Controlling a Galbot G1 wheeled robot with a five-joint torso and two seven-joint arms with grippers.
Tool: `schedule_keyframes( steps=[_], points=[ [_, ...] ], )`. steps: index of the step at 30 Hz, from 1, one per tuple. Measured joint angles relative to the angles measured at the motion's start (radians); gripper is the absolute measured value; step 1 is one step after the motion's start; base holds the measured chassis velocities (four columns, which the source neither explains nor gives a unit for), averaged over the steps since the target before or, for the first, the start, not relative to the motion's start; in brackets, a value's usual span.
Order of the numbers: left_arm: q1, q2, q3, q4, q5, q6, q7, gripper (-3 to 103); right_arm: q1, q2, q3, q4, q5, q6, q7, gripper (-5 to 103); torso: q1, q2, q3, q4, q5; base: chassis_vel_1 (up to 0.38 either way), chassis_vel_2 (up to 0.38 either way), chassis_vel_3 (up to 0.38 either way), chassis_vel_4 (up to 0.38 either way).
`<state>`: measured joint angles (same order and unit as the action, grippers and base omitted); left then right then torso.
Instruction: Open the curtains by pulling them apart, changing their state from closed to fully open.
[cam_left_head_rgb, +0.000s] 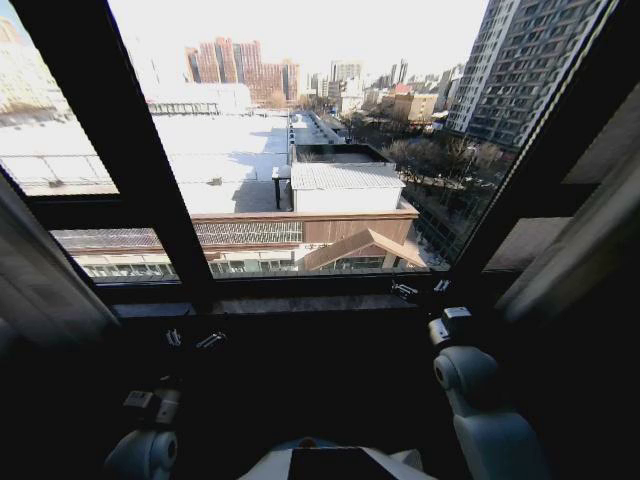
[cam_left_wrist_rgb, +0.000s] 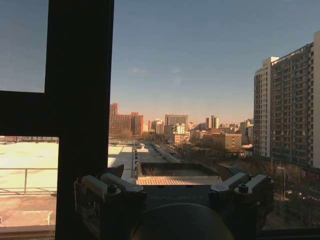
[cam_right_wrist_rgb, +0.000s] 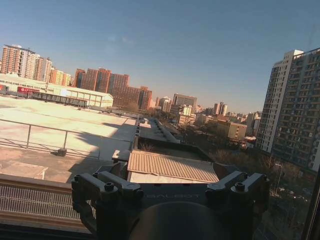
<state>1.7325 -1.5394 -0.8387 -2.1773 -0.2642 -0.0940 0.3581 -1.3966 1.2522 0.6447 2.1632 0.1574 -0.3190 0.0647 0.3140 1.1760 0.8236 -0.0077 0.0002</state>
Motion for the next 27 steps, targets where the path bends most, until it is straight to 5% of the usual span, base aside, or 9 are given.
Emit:
schedule_keyframes(
  steps=[27],
  points=[
    [0.003,-0.005,0.000,0.000,0.005,-0.001,0.002,100,-0.004,0.003,0.003,-0.007,-0.001,0.006,0.000,100,0.000,0.000,0.000,0.0000,-0.0002,0.351,0.357,-0.354,-0.352]
  ],
)
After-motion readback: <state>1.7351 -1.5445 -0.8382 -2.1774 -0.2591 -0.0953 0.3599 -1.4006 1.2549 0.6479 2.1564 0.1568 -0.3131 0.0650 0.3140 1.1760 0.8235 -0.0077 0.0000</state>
